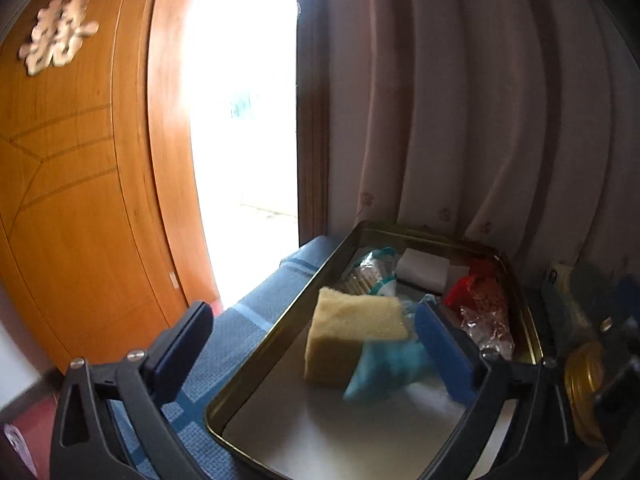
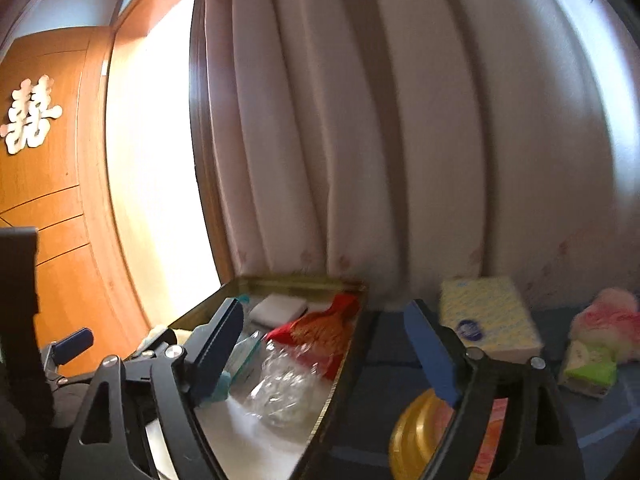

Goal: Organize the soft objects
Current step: 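Withdraw both tools from the tray back toward the table items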

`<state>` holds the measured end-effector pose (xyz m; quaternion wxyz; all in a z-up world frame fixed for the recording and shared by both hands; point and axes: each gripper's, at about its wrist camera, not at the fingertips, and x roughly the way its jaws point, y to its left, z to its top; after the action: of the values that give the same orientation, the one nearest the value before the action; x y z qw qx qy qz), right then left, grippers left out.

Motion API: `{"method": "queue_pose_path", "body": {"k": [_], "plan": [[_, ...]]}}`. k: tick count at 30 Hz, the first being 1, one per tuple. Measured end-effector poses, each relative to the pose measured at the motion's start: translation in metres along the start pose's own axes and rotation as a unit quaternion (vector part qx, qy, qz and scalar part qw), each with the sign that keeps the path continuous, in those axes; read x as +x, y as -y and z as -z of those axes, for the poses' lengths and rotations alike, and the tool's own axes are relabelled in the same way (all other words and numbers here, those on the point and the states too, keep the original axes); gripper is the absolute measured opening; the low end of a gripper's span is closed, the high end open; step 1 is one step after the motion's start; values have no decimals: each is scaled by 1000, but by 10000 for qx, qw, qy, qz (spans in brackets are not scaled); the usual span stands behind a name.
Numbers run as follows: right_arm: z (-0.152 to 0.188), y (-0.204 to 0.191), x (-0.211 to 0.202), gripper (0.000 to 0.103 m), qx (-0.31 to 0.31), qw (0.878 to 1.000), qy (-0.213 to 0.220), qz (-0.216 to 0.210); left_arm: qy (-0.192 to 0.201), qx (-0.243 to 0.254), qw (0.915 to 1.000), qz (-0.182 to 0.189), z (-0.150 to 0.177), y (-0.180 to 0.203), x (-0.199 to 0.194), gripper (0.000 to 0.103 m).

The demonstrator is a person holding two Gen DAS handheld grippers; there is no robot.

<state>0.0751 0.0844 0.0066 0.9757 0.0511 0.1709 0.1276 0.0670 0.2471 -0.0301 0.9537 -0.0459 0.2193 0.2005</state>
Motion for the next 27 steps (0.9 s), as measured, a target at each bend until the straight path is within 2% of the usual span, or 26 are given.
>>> {"method": "queue_pose_path", "body": {"k": [3, 7, 17, 27], "plan": [[-2, 0, -16, 92, -79, 9988, 393, 286, 114, 132, 9998, -9, 0, 4, -5, 102], [-3, 3, -25, 92, -82, 9949, 694, 724, 206, 78, 9997, -58, 0, 3, -7, 102], [-4, 20, -29, 93, 260, 9936, 559, 942, 339, 17, 9994, -102, 2, 2, -14, 102], [-1, 17, -40, 93, 112, 9917, 699, 1073, 491, 9, 9988, -72, 6, 9, -26, 102]]}}
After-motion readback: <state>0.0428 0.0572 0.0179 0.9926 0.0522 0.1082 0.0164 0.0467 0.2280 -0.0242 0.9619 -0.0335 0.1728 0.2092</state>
